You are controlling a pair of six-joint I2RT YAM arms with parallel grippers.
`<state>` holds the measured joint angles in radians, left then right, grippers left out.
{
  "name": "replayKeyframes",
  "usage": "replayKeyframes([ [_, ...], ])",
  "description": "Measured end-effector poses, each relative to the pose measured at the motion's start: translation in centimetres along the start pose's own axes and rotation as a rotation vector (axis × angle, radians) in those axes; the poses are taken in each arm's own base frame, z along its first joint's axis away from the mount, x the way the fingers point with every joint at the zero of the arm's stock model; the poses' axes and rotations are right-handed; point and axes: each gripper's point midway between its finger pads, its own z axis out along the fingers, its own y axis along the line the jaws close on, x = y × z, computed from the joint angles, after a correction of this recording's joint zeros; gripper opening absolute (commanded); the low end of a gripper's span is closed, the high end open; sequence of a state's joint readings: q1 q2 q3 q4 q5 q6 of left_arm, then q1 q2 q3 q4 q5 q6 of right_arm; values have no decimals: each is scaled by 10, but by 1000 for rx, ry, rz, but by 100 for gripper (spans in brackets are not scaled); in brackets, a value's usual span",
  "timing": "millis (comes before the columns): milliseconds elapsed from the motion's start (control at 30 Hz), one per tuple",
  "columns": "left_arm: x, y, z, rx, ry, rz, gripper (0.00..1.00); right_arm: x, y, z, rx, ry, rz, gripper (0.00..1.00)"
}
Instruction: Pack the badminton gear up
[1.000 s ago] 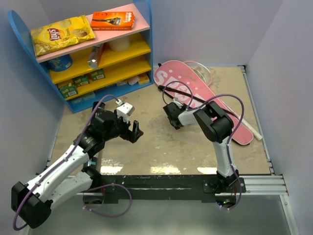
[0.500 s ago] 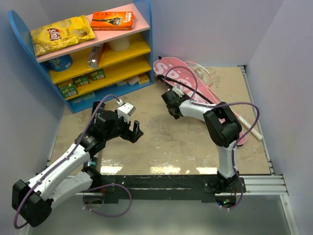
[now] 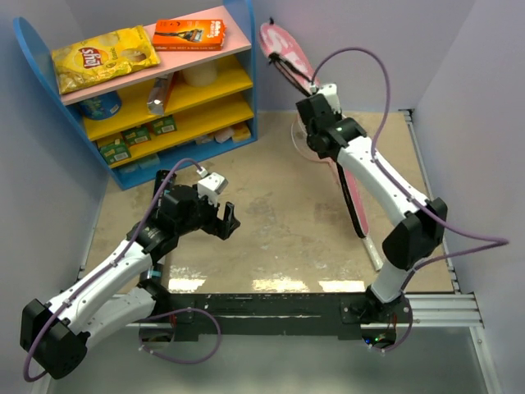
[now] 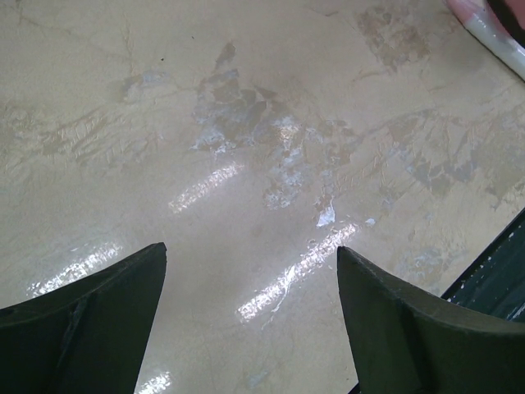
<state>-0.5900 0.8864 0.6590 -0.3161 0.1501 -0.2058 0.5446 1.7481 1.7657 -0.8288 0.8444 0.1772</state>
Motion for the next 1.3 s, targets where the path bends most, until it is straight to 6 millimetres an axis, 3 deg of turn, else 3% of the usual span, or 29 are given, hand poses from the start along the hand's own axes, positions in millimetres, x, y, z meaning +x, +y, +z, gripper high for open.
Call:
replayKeyframes([
  [133, 0, 0, 0, 1, 1, 4, 88, -7, -10, -15, -150, 14, 171, 0],
  [233, 0, 0, 0, 1, 0, 7, 89, -6, -5, -28, -272, 24, 286, 0],
  [500, -5, -2, -5, 8, -26, 12, 89, 36, 49, -68, -650, 116, 652, 0],
  [600, -10, -4, -9, 15, -50, 17, 91, 53, 68, -76, -753, 149, 786, 0],
  [700, -15, -6, -13, 24, -76, 27, 91, 59, 86, -78, -834, 181, 865, 0],
  [933, -17, -9, -14, 39, -84, 32, 87, 39, 141, -74, -1063, 212, 895, 0],
  [1133, -16, -8, -13, 34, -80, 32, 87, 44, 197, -56, -1213, 297, 783, 0],
  [1300, -15, -6, -12, 25, -75, 31, 86, 33, 217, -61, -1305, 271, 667, 0],
])
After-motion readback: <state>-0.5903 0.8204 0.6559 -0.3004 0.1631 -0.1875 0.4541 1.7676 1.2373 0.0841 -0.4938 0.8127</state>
